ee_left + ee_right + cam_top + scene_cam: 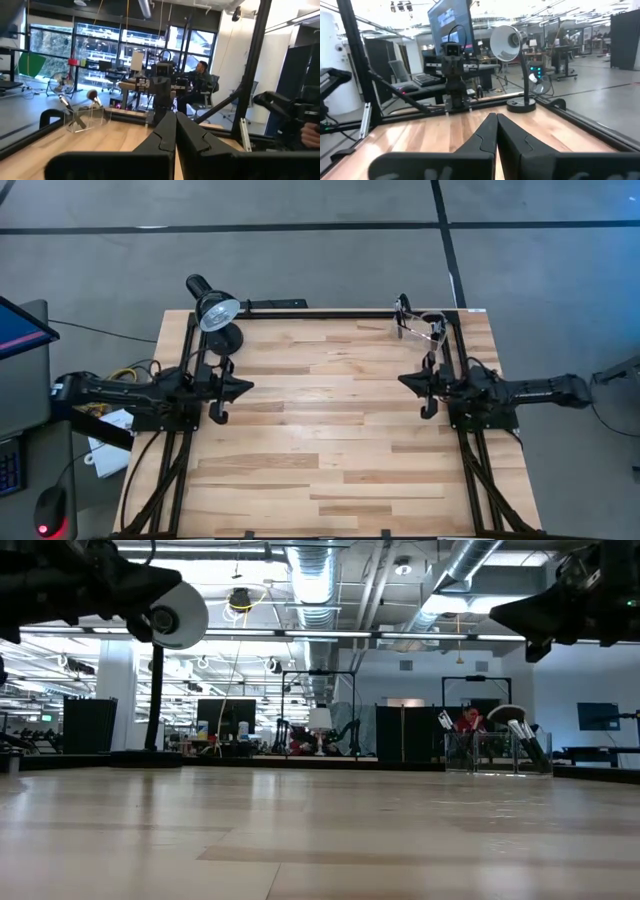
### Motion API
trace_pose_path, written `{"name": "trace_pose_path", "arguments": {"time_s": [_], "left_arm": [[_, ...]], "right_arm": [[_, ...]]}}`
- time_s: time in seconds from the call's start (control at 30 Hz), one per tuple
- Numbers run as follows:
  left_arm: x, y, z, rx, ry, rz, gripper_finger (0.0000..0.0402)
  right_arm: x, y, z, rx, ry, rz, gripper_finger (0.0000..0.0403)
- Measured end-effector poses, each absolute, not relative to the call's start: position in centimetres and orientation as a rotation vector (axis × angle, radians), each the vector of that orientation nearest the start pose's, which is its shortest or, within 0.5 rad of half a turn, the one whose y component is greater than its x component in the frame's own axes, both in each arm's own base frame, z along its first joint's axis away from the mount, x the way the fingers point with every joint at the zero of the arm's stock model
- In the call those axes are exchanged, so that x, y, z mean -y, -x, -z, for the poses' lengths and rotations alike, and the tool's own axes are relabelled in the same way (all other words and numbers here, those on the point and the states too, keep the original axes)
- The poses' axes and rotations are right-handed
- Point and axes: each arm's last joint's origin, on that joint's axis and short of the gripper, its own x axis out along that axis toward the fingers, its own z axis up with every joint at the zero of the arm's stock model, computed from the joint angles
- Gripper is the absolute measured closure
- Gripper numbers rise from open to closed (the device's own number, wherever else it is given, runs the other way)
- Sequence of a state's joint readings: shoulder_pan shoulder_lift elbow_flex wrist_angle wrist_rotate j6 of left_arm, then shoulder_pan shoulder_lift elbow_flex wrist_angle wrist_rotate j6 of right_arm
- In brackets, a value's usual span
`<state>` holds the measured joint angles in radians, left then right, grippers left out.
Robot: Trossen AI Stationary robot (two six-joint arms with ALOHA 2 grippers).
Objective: Sort items
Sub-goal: Return to Home Position
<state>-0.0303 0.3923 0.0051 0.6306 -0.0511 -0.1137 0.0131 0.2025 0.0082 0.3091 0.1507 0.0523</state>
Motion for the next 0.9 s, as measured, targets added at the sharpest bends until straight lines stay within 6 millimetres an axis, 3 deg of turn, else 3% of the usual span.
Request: {"name": "trace_pose_path", "arguments": {"time_s": [0.37,0.7,0.9], "left_arm": [[0.4,-9.5,-19.0,0.26,0.139,0.009,0.0398],[0.7,-9.6,-18.3,0.184,0.131,0.005,0.0398],[0.9,-9.6,-18.3,0.183,0.053,0.086,0.0398]], "right_arm": [[-0.1,-9.6,-17.4,0.09,-0.039,0.159,0.0403],[-0.1,-9.7,-17.1,0.055,-0.034,0.157,0.0403],[-0.2,-9.7,-17.0,0.049,-0.001,0.128,0.0403]]}}
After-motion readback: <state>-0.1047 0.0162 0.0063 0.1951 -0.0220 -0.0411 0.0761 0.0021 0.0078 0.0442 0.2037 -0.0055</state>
